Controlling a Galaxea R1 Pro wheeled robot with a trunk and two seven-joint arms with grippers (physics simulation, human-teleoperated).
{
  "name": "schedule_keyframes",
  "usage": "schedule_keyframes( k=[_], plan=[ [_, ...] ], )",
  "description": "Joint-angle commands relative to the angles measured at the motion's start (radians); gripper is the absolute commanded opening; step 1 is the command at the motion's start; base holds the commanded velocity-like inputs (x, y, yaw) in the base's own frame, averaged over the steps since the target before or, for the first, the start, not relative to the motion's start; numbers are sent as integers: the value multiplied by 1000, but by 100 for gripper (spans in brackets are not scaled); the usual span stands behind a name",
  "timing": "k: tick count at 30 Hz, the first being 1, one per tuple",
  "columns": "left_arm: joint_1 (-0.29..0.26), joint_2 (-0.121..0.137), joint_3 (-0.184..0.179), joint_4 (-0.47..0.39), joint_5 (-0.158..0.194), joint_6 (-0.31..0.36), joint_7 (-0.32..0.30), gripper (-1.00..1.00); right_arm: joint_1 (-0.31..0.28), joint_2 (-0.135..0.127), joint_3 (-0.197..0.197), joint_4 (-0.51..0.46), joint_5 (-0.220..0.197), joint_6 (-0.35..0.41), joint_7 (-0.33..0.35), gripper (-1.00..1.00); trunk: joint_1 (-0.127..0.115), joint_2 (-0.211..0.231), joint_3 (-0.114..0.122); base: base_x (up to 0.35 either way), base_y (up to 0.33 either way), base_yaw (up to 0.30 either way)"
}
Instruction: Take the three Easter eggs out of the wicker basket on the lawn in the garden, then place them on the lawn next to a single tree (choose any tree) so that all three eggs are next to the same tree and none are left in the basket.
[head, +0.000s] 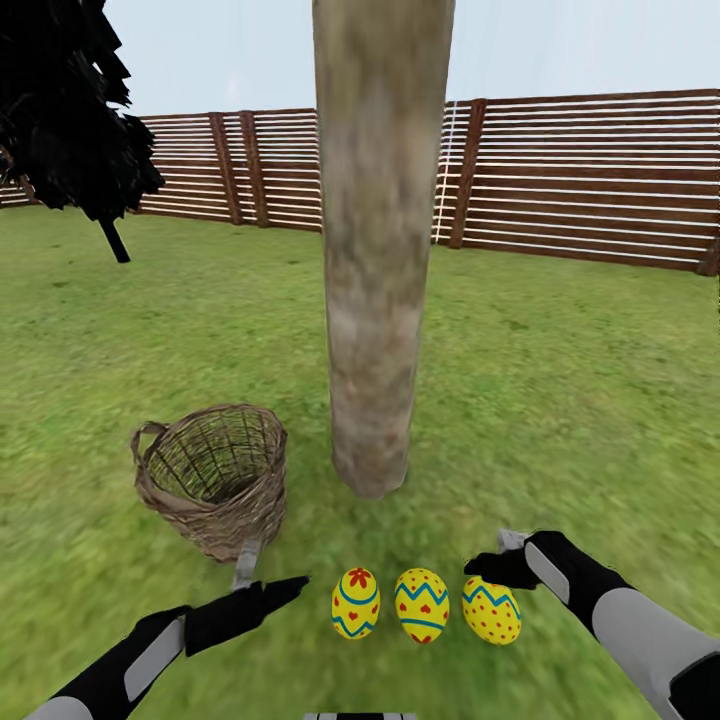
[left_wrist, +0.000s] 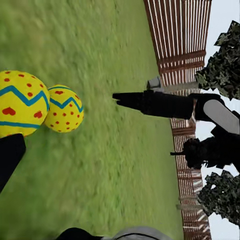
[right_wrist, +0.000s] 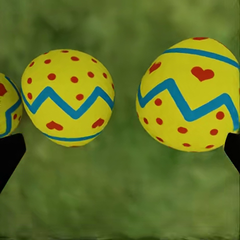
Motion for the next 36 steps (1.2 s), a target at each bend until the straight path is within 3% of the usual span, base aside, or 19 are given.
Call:
schedule_keyframes(
  k=[1,6,9,12,17,21,25,29,33,36],
  plan=[
    [-1,2,-8,30,11,8,0,100,7,-1,4,-1,4,3,5,100,-1,0,3,0,0,0],
    [-1,15,-15,93,-3,-23,2,100,44,0,4,-1,29,-2,5,100,-3,1,23,0,0,0],
    [-1,32,-23,129,-71,-39,1,100,74,2,4,-1,82,-6,6,100,-4,2,34,0,0,0],
    [-1,31,-24,198,-106,-61,1,100,94,4,5,-1,106,-10,6,100,-6,2,46,0,0,0],
    [0,31,-25,303,-118,-163,-1,100,122,4,15,-1,125,-11,6,100,-8,4,65,0,0,0],
    [0,35,-25,373,-119,-188,-2,100,150,8,65,-1,136,-21,8,100,-10,5,81,0,0,0],
    [0,35,-26,379,-135,-189,2,100,168,11,72,-1,140,-32,8,100,-24,31,93,0,0,0],
    [0,31,-28,379,-181,-188,4,100,183,11,73,0,140,-33,8,100,-40,59,106,0,0,0],
    [0,30,-28,379,-203,-188,4,100,210,11,74,0,141,-58,8,100,-55,87,118,0,0,0],
    [0,31,-28,380,-221,-188,5,100,219,11,93,0,140,-73,8,100,-67,108,128,0,0,0]
  ],
)
